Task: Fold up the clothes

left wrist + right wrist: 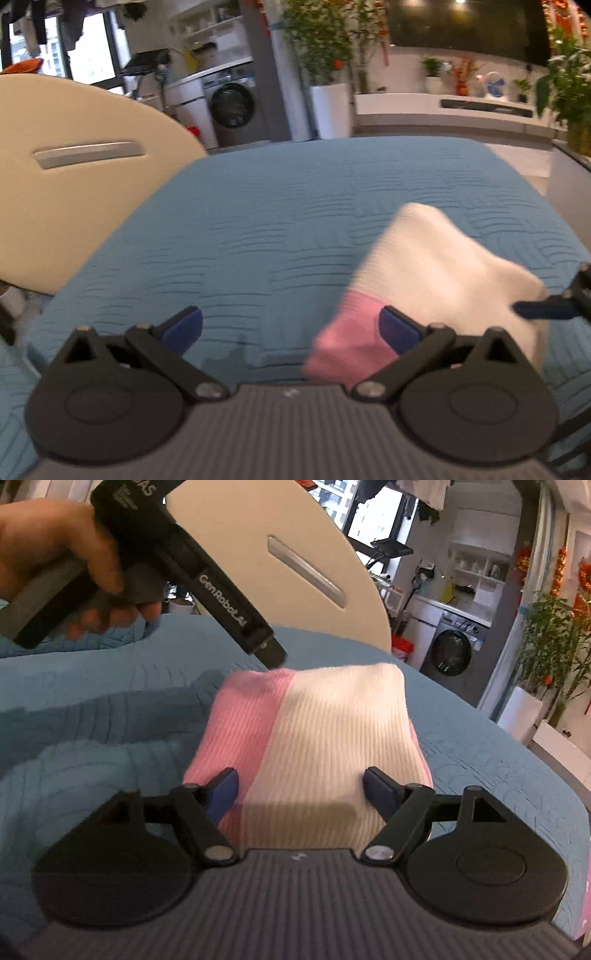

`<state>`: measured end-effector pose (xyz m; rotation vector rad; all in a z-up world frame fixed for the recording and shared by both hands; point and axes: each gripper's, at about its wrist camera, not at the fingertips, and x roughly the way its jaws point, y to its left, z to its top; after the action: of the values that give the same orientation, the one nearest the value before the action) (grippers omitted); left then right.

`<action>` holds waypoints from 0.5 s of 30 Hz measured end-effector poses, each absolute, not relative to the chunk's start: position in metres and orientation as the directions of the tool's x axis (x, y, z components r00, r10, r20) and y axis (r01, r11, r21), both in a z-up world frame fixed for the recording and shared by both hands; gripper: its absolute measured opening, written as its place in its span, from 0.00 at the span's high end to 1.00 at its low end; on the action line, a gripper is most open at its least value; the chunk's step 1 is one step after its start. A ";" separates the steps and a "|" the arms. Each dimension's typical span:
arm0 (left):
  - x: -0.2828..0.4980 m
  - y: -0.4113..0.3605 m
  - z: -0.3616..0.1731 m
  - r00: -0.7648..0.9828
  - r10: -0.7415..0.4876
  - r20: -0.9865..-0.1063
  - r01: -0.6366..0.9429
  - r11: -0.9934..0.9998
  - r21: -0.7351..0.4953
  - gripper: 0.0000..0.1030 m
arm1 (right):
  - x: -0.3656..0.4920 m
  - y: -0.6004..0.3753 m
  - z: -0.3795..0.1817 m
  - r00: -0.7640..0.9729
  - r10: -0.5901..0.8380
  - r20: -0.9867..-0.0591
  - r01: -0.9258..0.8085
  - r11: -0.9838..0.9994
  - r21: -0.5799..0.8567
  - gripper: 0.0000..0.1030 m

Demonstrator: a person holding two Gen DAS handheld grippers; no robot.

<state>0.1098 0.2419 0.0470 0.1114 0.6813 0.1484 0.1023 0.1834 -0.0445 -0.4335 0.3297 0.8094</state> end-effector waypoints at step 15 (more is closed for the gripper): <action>0.112 0.315 0.012 0.730 -0.399 -0.555 -0.213 0.639 -0.740 0.07 | 0.118 0.148 -0.022 0.658 0.690 -0.301 -0.744 0.659 -0.114 0.26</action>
<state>0.1124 0.3148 0.0123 -0.8944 0.7704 -0.1188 0.1176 0.1475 -0.0215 -0.2358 0.2409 0.8204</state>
